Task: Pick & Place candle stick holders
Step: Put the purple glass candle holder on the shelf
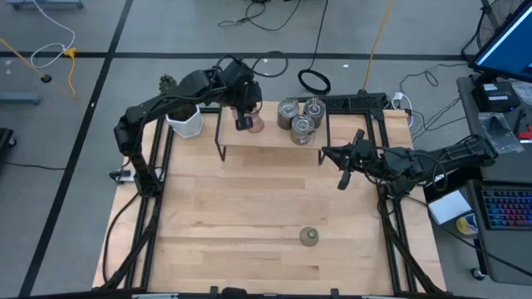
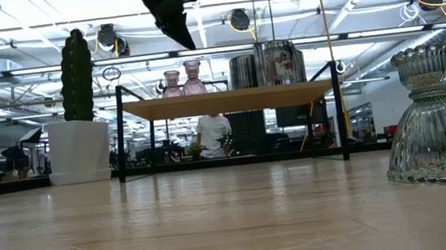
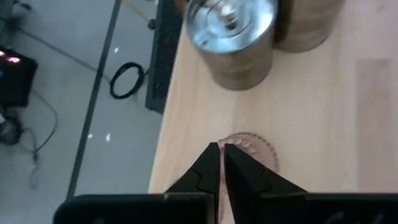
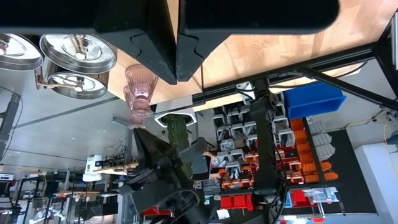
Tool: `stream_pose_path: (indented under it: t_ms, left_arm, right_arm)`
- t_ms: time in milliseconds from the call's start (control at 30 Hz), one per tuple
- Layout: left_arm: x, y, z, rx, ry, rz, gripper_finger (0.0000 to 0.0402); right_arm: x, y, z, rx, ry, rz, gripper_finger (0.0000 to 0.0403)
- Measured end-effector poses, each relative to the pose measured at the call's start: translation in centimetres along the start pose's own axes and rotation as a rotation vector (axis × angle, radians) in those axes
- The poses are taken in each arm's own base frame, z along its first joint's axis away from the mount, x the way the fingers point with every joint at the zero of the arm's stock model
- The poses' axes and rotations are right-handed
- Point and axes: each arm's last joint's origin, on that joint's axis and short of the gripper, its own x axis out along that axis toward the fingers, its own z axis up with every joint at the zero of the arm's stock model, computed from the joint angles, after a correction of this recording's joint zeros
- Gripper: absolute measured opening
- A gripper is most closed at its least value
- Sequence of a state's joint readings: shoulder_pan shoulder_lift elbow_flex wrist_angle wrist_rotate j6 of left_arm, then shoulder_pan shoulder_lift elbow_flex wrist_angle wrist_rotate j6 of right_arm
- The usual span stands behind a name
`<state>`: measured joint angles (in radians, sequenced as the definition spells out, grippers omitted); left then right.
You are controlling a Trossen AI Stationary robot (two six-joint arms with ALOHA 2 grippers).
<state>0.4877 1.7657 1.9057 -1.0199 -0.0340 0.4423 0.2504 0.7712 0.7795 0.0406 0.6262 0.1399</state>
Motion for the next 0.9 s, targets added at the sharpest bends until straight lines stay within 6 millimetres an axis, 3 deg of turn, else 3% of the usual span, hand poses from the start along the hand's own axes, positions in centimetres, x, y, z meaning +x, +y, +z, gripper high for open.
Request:
stream_pose_path:
  t_ms: [167, 567, 700, 900]
  left_arm:
    - [-0.9, -0.9, 0.0, 0.068, -0.021, -0.099, 0.0027]
    - [-1.4, -2.8, 0.4, 0.169, -0.009, -0.134, 0.0033]
    - [-1.4, -2.8, 0.4, 0.163, -0.003, -0.122, 0.0076]
    - [-1.2, -2.7, 0.4, 0.138, 0.020, -0.085, 0.0174]
  right_arm:
    - [0.0, 0.0, 0.0, -0.001, 0.000, 0.000, 0.0000]
    - [0.0, 0.0, 0.0, -0.003, 0.000, 0.000, 0.0000]
    - [0.0, 0.0, 0.0, -0.002, 0.000, 0.000, 0.0000]
    - [0.0, 0.0, 0.0, -0.002, 0.000, 0.000, 0.0000]
